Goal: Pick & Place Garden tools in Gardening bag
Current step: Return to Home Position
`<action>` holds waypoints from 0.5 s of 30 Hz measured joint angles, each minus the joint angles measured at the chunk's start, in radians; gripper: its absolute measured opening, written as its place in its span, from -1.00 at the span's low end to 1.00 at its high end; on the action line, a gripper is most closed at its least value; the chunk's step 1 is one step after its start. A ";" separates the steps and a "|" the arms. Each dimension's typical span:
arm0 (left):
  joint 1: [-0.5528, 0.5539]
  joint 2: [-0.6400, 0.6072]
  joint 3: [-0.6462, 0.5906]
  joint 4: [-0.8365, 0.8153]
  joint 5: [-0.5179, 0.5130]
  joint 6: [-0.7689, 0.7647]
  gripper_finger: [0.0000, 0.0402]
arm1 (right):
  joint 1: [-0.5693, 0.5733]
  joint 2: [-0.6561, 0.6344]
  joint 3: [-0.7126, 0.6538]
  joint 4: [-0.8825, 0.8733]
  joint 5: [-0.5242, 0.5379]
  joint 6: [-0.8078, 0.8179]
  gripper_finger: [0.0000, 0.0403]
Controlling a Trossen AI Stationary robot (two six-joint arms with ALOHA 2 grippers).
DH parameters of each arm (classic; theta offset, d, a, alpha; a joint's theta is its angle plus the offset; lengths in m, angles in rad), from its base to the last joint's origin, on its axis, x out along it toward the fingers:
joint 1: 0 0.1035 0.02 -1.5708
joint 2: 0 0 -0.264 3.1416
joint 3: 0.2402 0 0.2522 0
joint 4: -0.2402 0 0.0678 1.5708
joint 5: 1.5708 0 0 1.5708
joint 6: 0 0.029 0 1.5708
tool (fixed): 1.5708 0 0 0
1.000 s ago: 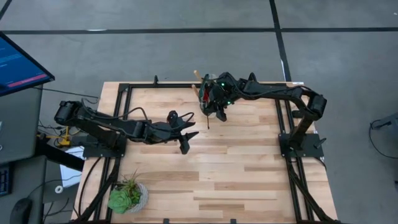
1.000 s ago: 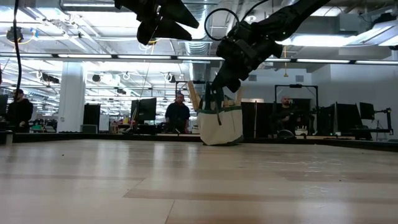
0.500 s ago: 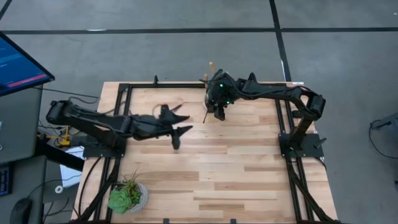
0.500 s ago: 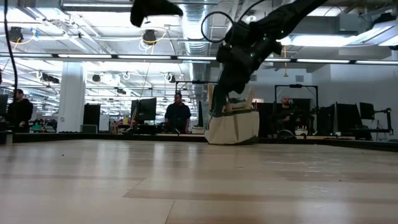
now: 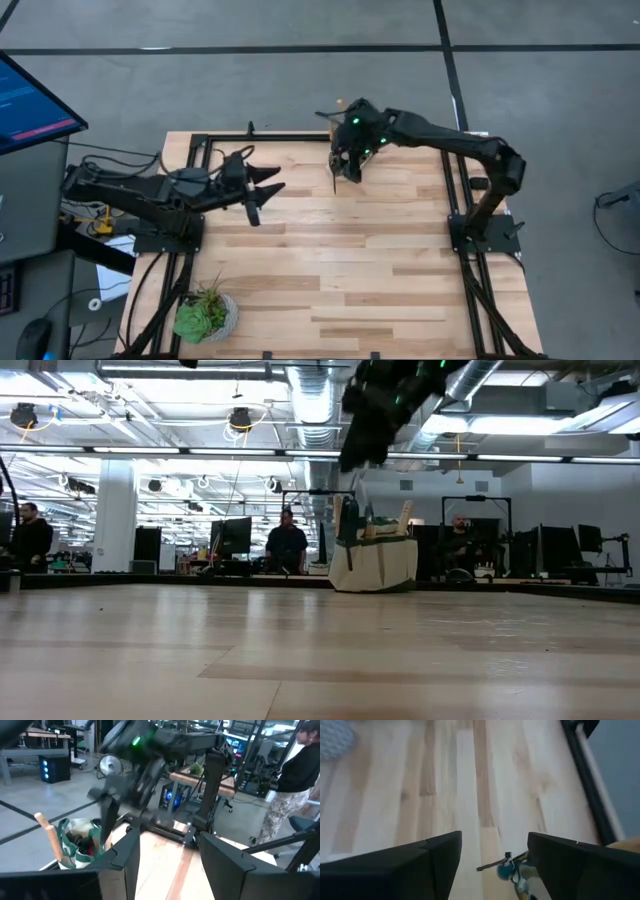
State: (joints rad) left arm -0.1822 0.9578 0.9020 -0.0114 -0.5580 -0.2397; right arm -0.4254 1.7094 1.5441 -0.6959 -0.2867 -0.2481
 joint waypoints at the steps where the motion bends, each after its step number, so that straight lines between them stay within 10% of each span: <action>1: 0.000 -0.013 0.000 -0.007 0.001 0.000 -0.21 | 0.001 -0.020 0.020 -0.019 0.000 -0.005 0.08; 10: 0.000 -0.178 0.000 -0.041 -0.009 0.022 -0.27 | -0.034 -0.336 0.039 -0.059 -0.012 0.000 -0.06; 15: 0.000 -0.256 0.000 -0.143 -0.034 0.078 -0.63 | -0.083 -0.547 -0.132 -0.019 -0.072 0.057 -0.16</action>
State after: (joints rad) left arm -0.1822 0.7018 0.9020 -0.1546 -0.5917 -0.1617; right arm -0.5085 1.1625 1.4118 -0.7154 -0.3590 -0.1912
